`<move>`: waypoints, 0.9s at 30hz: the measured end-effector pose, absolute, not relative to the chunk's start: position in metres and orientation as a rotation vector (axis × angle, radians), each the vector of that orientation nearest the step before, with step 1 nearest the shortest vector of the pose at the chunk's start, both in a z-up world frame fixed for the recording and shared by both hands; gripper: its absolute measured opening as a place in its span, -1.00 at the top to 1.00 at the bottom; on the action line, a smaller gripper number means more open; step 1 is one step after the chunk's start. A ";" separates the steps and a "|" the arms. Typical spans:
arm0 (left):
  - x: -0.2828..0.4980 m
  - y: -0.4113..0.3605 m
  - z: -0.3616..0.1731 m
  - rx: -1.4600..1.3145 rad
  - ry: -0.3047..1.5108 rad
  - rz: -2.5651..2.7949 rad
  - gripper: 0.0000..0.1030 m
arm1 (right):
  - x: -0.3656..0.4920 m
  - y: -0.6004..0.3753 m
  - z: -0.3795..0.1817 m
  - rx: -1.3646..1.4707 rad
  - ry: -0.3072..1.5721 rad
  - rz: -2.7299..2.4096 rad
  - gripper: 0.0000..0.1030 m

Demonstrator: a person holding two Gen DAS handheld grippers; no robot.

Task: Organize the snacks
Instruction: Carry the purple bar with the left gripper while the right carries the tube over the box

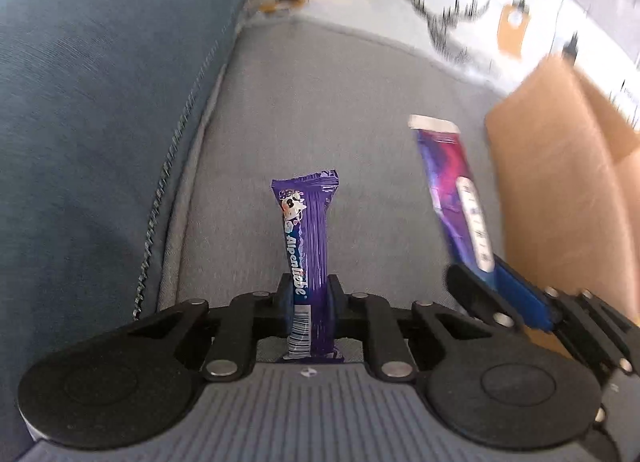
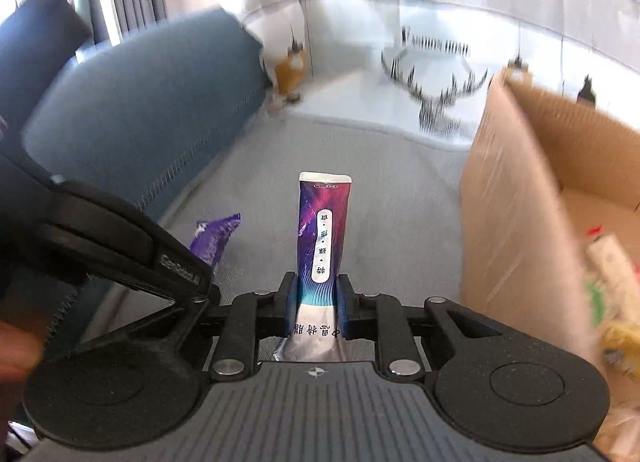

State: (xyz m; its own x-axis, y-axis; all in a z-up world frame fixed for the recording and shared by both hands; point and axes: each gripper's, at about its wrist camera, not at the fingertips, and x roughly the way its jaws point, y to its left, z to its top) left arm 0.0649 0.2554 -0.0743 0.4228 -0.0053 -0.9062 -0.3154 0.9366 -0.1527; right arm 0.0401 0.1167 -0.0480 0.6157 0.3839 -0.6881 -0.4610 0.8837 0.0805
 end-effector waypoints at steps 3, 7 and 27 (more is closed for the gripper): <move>0.054 0.257 -0.057 -0.370 1.031 0.205 0.68 | 0.030 0.102 -0.022 -0.091 0.689 0.489 0.60; 0.041 0.252 -0.036 -0.383 0.933 0.218 0.68 | 0.015 0.072 0.014 -0.041 0.583 0.486 0.60; 0.027 0.172 0.015 -0.338 0.734 0.183 0.68 | 0.019 -0.165 0.068 0.069 0.438 0.219 0.60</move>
